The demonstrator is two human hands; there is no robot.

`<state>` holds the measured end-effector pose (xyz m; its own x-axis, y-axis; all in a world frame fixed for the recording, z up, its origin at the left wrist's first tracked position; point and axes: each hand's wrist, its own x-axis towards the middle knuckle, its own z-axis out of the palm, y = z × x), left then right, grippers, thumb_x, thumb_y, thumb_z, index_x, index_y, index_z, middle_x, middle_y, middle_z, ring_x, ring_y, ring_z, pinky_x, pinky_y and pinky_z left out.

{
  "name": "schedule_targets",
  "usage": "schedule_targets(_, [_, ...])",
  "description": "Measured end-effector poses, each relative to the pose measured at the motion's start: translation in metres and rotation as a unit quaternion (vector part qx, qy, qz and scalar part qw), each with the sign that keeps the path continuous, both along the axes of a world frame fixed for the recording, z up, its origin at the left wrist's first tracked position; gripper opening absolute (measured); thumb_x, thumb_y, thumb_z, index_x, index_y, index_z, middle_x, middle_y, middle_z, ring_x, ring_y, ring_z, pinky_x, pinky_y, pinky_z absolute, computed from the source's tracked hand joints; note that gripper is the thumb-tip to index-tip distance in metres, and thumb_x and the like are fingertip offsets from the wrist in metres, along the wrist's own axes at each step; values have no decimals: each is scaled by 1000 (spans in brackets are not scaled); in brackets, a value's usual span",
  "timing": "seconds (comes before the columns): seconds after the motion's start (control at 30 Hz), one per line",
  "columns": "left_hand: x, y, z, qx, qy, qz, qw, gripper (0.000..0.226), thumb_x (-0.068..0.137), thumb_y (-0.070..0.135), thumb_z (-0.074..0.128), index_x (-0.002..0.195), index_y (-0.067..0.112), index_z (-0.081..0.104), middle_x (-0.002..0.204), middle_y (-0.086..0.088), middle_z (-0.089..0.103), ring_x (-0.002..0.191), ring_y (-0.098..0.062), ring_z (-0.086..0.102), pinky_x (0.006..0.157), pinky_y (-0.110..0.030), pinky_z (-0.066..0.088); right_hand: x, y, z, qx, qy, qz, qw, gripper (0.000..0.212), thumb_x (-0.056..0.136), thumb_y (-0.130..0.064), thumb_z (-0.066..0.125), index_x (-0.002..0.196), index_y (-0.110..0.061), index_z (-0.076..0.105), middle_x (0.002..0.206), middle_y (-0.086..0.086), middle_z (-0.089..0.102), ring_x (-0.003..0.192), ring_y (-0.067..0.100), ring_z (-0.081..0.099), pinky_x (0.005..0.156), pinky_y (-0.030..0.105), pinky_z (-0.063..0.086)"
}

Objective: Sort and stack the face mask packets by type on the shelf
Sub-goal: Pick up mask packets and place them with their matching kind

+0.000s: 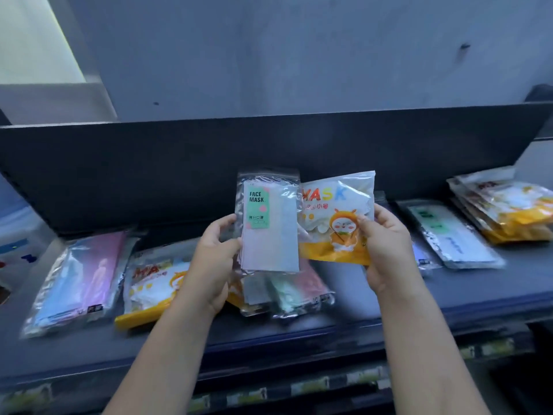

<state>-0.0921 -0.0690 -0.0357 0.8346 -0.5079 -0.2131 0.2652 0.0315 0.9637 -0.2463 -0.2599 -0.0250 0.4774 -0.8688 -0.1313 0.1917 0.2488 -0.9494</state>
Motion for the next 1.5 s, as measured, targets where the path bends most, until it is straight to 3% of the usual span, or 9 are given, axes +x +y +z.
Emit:
schedule_targets(0.1, [-33,-36,2,-3,21,-9,1000,41,98,-10,50,127,15,65,105,-12,80,68,-20,73,53,-30,58,-28,-31,-1,-3,1,2,1000,27,104,-4,56,122,-16,72,109,13,81,90,34,78,51,34,61])
schedule_targets(0.23, [-68,-72,-2,-4,39,4,999,37,97,-10,47,114,12,70,86,-6,80,48,-10,60,51,-26,48,-59,-62,-6,-7,15,15,1000,25,104,-6,57,119,-18,73,105,10,82,90,30,81,71,51,66])
schedule_targets(0.53, [-96,-109,1,3,32,11,999,35,98,-10,43,109,16,64,50,7,59,42,-9,48,44,-24,47,-94,-99,-10,12,12,33,999,27,101,-1,58,103,-20,77,91,9,83,75,23,80,55,36,64])
schedule_targets(0.77, [-98,-141,2,-9,30,9,999,39,94,-13,42,98,14,69,69,-9,60,52,-17,39,45,-23,40,-107,-132,-7,3,6,-55,998,27,103,-5,54,109,-20,76,100,9,83,90,28,80,72,45,67])
schedule_targets(0.87, [-98,-159,-1,-17,36,8,999,37,91,-13,43,94,11,71,89,-18,58,69,-23,41,54,-28,41,-114,-154,-4,-30,-6,-113,993,29,102,-3,52,107,-19,75,98,1,82,84,16,79,61,33,64])
schedule_targets(1.07, [-120,-197,-5,39,-10,25,999,39,91,-15,40,96,11,69,64,0,71,49,-12,54,46,-22,42,-128,-198,-3,-86,1,-163,983,24,100,-8,50,106,-17,71,96,0,76,74,9,67,60,25,54])
schedule_targets(1.23, [-136,-230,-36,176,-96,68,977,14,83,6,55,90,1,66,74,-4,60,67,-17,49,64,-30,38,-138,-234,1,-92,17,-123,988,26,99,-16,51,100,-30,73,104,0,80,99,27,77,83,47,66])
schedule_targets(1.4, [-152,-245,-47,257,-133,119,950,25,80,16,52,97,2,63,81,-5,58,73,-23,46,67,-35,37,-150,-260,-3,-64,17,-59,996,24,100,-11,54,104,-23,74,103,5,81,99,30,78,86,55,64])
schedule_targets(1.5, [-162,-253,-45,316,-167,125,926,35,90,18,55,123,10,63,113,-8,67,99,-29,58,82,-38,45,-156,-272,-3,-49,19,-8,999,25,101,-7,54,104,-21,75,102,9,82,98,34,78,84,54,65])
